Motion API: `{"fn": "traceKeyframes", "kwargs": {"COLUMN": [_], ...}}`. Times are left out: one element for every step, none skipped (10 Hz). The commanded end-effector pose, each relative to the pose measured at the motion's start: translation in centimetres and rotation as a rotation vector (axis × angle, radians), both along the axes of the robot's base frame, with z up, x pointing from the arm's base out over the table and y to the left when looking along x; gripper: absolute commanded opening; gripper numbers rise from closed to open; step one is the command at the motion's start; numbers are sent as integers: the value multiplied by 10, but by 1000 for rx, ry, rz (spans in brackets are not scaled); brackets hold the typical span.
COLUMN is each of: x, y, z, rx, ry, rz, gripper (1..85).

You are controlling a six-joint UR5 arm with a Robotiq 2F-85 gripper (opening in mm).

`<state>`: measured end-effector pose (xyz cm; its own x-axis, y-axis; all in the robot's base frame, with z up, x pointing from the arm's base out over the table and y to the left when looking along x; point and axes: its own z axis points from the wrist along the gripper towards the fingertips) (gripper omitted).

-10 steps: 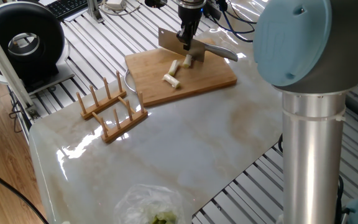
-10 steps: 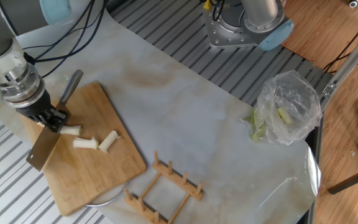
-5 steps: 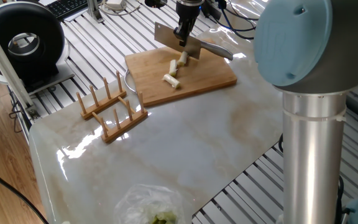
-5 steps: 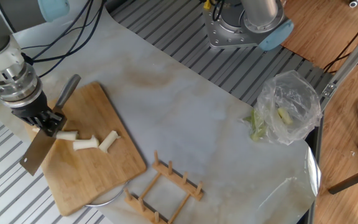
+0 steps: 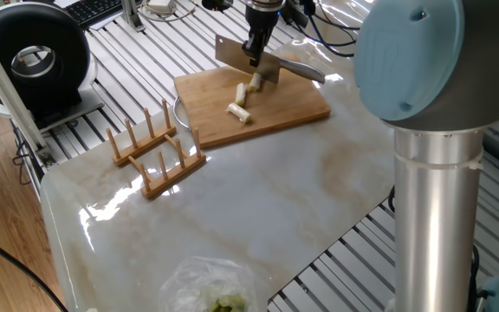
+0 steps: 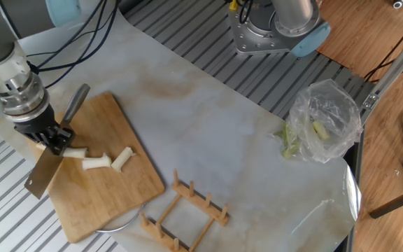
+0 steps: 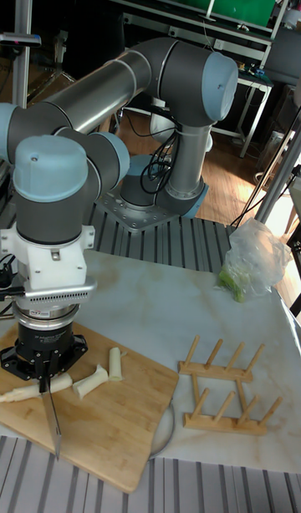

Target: Chop the scallions

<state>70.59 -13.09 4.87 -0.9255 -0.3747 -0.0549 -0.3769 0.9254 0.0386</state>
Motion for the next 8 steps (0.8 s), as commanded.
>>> {"fn": "traceKeyframes", "kwargs": {"x": [-3,-6,-10,-13,-15,-15,-16,-18], "y": [-2,-3,-4,-6,-6,-7,-10,-13], "z": [-1,2,6,8,6,0,-4,-4], "rx": [0,-4,-4,-4,-6,-4,-4,-11], "ry": [9,17,24,29,30,18,15,14], "rz": [4,5,7,8,8,6,8,8], "gripper": [13,13,13,13,13,13,13,13]}}
